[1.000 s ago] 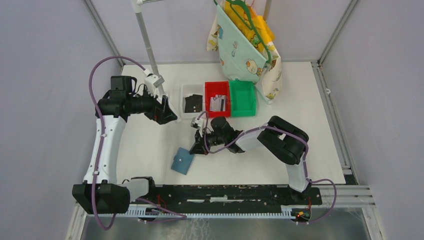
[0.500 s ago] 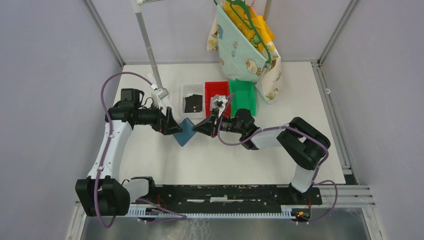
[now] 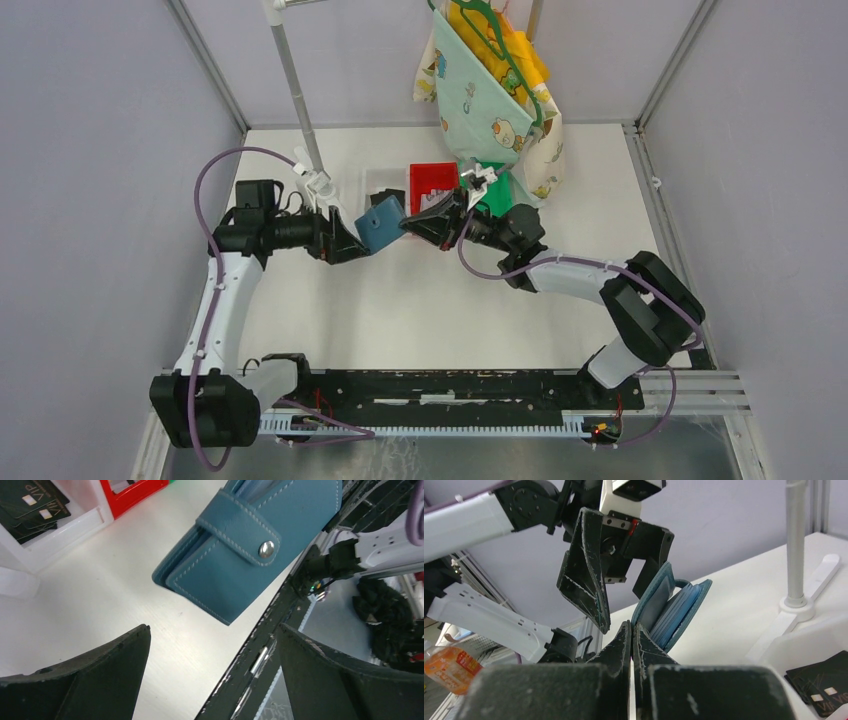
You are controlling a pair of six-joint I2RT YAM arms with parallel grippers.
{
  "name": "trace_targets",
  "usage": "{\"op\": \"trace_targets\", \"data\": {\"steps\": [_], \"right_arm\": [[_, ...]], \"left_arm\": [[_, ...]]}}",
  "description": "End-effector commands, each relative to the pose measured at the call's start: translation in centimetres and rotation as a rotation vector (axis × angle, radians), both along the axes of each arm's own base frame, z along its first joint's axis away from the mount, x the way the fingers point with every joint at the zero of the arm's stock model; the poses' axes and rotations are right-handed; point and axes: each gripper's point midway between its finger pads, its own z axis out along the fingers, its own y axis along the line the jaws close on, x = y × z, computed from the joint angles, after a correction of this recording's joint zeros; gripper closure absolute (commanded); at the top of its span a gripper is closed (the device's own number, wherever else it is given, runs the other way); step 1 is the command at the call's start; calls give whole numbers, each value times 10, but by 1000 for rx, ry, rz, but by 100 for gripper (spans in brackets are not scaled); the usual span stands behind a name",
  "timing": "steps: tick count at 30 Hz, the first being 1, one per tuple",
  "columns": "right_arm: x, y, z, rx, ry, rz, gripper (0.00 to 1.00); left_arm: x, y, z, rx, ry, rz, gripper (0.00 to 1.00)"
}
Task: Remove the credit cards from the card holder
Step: Open the card holder at the center of the board.
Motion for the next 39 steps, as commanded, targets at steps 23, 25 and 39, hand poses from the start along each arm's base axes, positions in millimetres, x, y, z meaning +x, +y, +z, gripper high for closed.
{"op": "trace_targets", "data": {"steps": [23, 25, 39], "right_arm": [[-30, -49, 160, 585, -56, 109, 100], [-31, -48, 160, 592, -55, 113, 100], [-36, -36, 155, 607, -27, 132, 100]], "left_arm": [[-10, -41, 154, -497, -24, 106, 3], [-12, -43, 163, -523, -28, 99, 7], [-12, -46, 170, -542, -27, 100, 48]]}}
